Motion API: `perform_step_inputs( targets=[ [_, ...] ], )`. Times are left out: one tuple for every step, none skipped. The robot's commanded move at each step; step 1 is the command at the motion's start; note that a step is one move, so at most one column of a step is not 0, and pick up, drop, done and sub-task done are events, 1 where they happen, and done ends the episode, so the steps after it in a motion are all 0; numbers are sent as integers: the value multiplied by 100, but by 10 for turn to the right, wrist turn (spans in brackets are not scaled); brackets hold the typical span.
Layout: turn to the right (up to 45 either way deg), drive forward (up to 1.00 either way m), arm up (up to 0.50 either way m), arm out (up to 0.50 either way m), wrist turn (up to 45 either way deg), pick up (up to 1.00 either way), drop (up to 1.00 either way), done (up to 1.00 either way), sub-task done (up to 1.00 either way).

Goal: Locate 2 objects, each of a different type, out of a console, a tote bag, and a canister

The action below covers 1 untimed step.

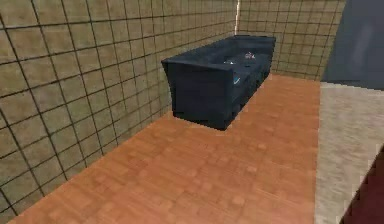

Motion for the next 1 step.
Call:
perform_step_inputs(
  targets=[
    [60, 0, 0, 0, 0, 0, 0, 0, 0]
  ],
)
